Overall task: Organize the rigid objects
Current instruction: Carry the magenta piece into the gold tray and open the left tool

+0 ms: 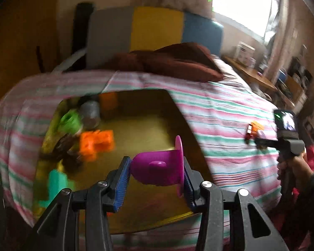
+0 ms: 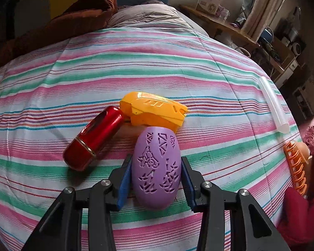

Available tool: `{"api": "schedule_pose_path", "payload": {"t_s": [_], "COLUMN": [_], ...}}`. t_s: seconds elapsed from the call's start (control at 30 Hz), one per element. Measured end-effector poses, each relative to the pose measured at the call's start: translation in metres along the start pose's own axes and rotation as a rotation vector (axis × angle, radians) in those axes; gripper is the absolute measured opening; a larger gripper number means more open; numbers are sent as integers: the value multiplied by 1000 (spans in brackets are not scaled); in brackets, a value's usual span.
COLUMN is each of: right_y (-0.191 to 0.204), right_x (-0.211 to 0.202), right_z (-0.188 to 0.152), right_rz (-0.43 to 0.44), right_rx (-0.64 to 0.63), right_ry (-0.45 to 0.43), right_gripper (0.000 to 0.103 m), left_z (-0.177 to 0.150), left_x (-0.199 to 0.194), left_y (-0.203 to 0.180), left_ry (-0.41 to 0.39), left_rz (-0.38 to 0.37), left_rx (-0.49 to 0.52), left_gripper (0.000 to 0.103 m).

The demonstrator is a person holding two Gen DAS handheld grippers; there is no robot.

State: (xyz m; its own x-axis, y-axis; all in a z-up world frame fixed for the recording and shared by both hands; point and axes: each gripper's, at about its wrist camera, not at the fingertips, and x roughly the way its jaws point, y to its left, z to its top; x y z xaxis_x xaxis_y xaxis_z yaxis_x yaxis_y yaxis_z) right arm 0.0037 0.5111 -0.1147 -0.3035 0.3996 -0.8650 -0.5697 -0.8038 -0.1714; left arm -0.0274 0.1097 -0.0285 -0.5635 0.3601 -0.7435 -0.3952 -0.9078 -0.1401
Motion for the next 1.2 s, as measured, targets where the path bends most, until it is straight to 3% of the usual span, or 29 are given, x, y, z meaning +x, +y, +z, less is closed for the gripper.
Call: {"api": "schedule_pose_path", "payload": {"t_s": [0.2, 0.4, 0.67, 0.73, 0.83, 0.97, 1.2], "right_y": [-1, -1, 0, 0, 0, 1, 4], "right_x": [0, 0, 0, 0, 1, 0, 0], "right_z": [1, 1, 1, 1, 1, 2, 2], "right_rz": [1, -2, -6, -10, -13, -18, -27], "right_rx": [0, -4, -10, -16, -20, -27, -43], "right_ry": [5, 7, 11, 11, 12, 13, 6], "right_gripper": [44, 44, 44, 44, 44, 44, 44], "left_z": [17, 55, 96, 100, 102, 104, 105], "left_x": [13, 44, 121, 136, 155, 160, 127], "left_y": [49, 58, 73, 74, 74, 72, 69], "left_ry": [49, 87, 158, 160, 201, 186, 115], "left_rz": [-14, -48, 42, 97, 110, 132, 143], "left_rx": [-147, -163, -152, -130, -100, -74, -60], "left_gripper": [46, 46, 46, 46, 46, 46, 47]}}
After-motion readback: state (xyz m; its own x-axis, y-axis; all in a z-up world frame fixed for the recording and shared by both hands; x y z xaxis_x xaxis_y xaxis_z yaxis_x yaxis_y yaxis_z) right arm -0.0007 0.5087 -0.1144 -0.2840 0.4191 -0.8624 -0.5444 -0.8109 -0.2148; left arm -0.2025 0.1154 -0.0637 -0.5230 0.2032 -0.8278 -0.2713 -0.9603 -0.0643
